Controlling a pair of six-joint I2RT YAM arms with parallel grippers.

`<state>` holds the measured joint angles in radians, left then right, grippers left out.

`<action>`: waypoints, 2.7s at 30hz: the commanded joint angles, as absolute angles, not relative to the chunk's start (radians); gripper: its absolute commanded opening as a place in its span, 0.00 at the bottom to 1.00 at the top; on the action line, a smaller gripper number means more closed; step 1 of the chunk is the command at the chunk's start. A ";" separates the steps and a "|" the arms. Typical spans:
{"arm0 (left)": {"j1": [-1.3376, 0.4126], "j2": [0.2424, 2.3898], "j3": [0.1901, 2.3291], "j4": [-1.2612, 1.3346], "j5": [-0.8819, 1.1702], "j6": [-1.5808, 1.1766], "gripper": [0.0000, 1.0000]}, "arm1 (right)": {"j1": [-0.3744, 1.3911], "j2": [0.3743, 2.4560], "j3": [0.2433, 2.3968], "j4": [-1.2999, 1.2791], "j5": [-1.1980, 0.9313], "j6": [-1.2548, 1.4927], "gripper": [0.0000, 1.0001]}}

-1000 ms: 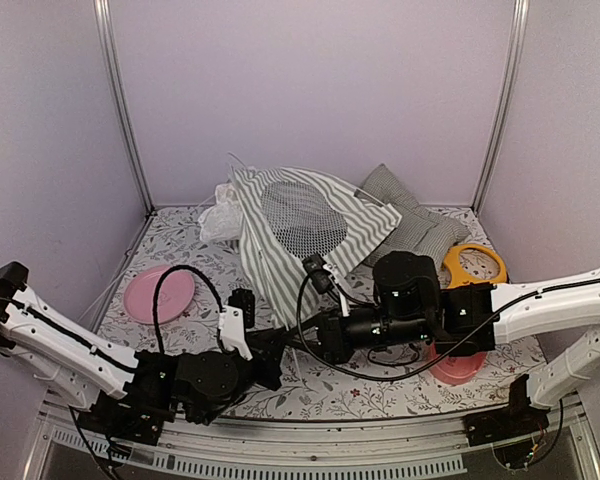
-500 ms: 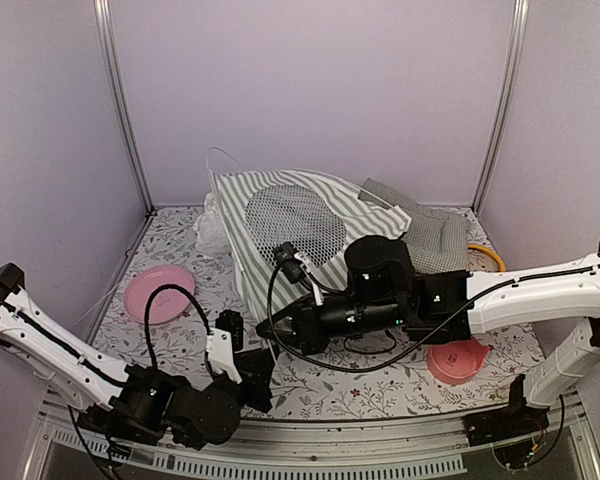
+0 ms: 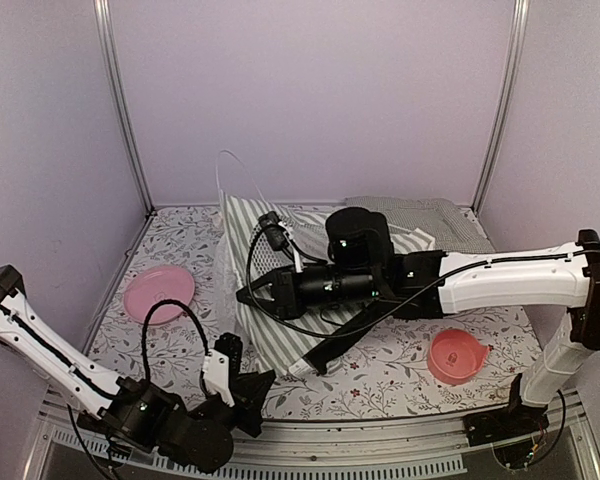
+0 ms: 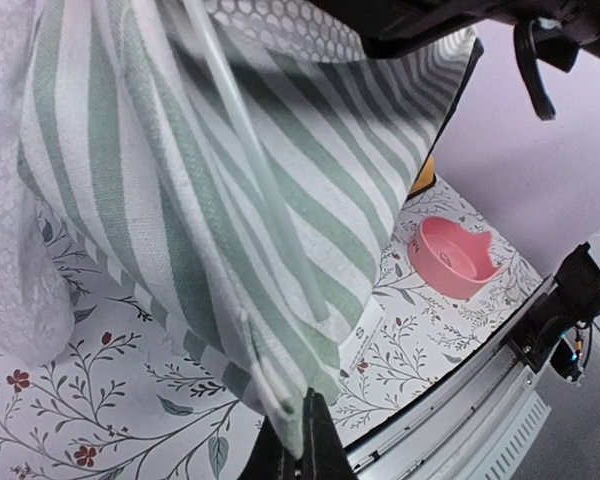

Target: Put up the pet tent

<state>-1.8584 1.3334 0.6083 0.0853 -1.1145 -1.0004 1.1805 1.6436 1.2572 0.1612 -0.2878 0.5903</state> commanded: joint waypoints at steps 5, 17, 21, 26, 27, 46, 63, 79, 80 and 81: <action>-1.936 1.319 0.566 -0.076 -0.926 -1.083 0.00 | 1.101 1.625 1.268 0.544 -0.161 0.644 0.00; -1.934 1.331 0.579 -0.082 -0.925 -1.069 0.00 | 1.138 1.676 1.272 0.569 -0.104 0.659 0.00; -1.934 1.330 0.584 -0.083 -0.927 -1.067 0.00 | 1.148 1.684 1.269 0.571 -0.082 0.656 0.00; -1.935 1.325 0.589 -0.086 -0.928 -1.061 0.00 | 1.156 1.687 1.261 0.571 -0.056 0.650 0.00; -1.935 1.323 0.588 -0.085 -0.929 -1.059 0.00 | 1.158 1.687 1.259 0.571 -0.050 0.647 0.00; -1.935 1.269 0.576 -0.116 -0.953 -1.078 0.00 | 1.173 1.690 1.224 0.570 -0.020 0.627 0.00; -1.934 1.230 0.572 -0.137 -0.977 -1.065 0.00 | 1.189 1.716 1.227 0.565 -0.037 0.631 0.00; -1.934 1.199 0.565 -0.148 -0.986 -1.053 0.00 | 1.224 1.751 1.242 0.554 -0.031 0.641 0.00; -1.934 1.198 0.565 -0.150 -0.986 -1.056 0.00 | 1.225 1.752 1.241 0.552 -0.029 0.641 0.00; -1.935 1.197 0.564 -0.154 -0.987 -1.064 0.00 | 1.226 1.752 1.239 0.552 -0.028 0.641 0.00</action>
